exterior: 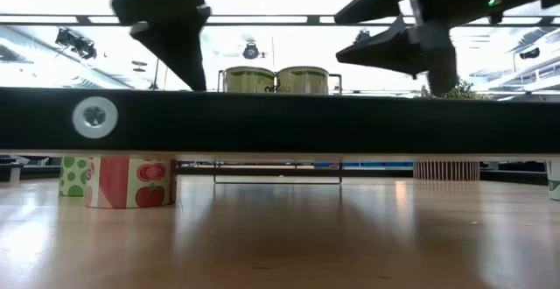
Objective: Pick and place cans onto a shelf
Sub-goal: Put the small canned peas on the shelf
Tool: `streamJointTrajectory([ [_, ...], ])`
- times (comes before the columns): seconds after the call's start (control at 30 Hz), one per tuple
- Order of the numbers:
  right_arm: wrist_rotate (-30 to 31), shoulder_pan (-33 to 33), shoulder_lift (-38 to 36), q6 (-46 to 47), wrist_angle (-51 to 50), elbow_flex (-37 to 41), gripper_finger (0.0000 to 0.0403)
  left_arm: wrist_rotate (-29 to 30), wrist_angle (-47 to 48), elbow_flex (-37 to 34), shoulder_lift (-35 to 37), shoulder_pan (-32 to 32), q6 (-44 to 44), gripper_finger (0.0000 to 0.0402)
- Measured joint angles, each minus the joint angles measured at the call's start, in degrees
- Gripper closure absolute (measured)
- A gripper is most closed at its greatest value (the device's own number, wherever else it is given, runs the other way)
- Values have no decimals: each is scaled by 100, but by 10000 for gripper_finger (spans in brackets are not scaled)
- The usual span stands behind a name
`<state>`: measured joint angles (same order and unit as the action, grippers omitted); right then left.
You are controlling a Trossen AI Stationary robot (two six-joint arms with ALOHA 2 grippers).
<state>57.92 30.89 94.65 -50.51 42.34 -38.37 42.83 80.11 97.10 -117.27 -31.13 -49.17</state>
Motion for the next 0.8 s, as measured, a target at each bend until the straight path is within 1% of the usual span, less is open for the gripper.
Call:
streamJointTrajectory([
  [0.1, 33, 79, -308, 474, -824, 0, 89, 0, 114, 0, 0, -117, -3, 15],
  [0.17, -215, 88, -570, 1092, -1640, 0, 89, -6, 183, 0, 0, -179, -17, 15],
  [0.27, -942, 88, -988, 2151, -2739, 2, 89, -13, 559, -4, 50, -265, -131, 23],
  [0.37, -1738, 50, -1352, 2843, -3301, 2, 89, 125, 972, -4, 229, -332, -318, 45],
  [0.43, -2009, 12, -1552, 2988, -3425, 2, 89, 307, 993, -5, 359, -375, -347, 62],
  [0.57, -2174, -28, -1988, 2959, -3675, 2, 89, 796, 945, -280, 708, -472, -327, 91],
  [0.63, -2446, -112, -2236, 2955, -3833, 2, 89, 970, 913, -614, 927, -477, -454, 104],
  [0.7, -2814, -240, -2506, 3036, -4124, 2, 89, 1023, 673, -968, 1155, -462, -491, 114],
  [0.8, -3292, -448, -2823, 3444, -4533, 0, 89, 1017, 277, -1474, 1517, -439, -360, 126],
])
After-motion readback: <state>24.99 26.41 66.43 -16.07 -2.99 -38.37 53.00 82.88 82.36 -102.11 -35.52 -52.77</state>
